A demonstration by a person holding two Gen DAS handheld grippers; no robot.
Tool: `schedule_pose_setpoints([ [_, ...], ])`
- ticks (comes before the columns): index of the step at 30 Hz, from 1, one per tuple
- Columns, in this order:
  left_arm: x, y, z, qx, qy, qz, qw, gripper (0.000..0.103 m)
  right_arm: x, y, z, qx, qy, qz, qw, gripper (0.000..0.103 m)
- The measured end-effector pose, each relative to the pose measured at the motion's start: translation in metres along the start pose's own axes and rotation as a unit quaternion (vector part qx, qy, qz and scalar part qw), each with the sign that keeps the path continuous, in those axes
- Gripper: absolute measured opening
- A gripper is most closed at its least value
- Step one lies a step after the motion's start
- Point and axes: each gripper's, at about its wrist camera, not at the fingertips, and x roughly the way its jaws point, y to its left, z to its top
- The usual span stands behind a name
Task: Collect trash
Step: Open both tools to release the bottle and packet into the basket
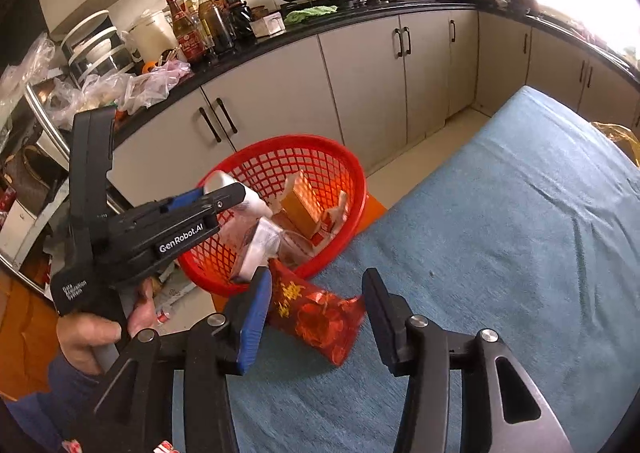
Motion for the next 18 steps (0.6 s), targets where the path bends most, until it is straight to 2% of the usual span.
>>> schedule_pose_setpoints([
  [1,0.000,-0.001,-0.001,0.001,-0.001,0.000,1.0000,0.056,-0.001,-0.001,-0.001,0.003,-0.001,0.000,1.000,0.051],
  [2,-0.001,-0.001,-0.001,0.001,-0.003,0.000,1.0000,0.067,-0.003,-0.003,-0.003,0.007,-0.002,0.000,1.000,0.051],
  [6,-0.016,-0.002,-0.002,-0.003,-0.021,-0.004,0.9998,0.068,-0.009,-0.006,-0.009,0.018,-0.009,0.001,1.000,0.051],
  [10,-0.048,0.001,-0.005,-0.012,-0.060,-0.005,0.9981,0.070,-0.027,0.001,-0.020,0.015,-0.037,-0.030,0.999,0.054],
  [12,-0.066,0.001,-0.008,-0.014,-0.082,0.001,0.9965,0.078,-0.036,0.004,-0.025,0.017,-0.052,-0.044,0.998,0.061],
  [14,-0.084,-0.001,-0.014,-0.013,-0.106,0.012,0.9942,0.085,-0.048,0.011,-0.032,0.016,-0.071,-0.051,0.996,0.063],
  [16,-0.105,-0.006,-0.025,-0.008,-0.130,0.026,0.9911,0.087,-0.059,0.016,-0.040,0.018,-0.087,-0.061,0.994,0.066],
  [18,-0.121,-0.012,-0.036,0.005,-0.149,0.042,0.9879,0.095,-0.071,0.022,-0.048,0.022,-0.104,-0.065,0.992,0.073],
])
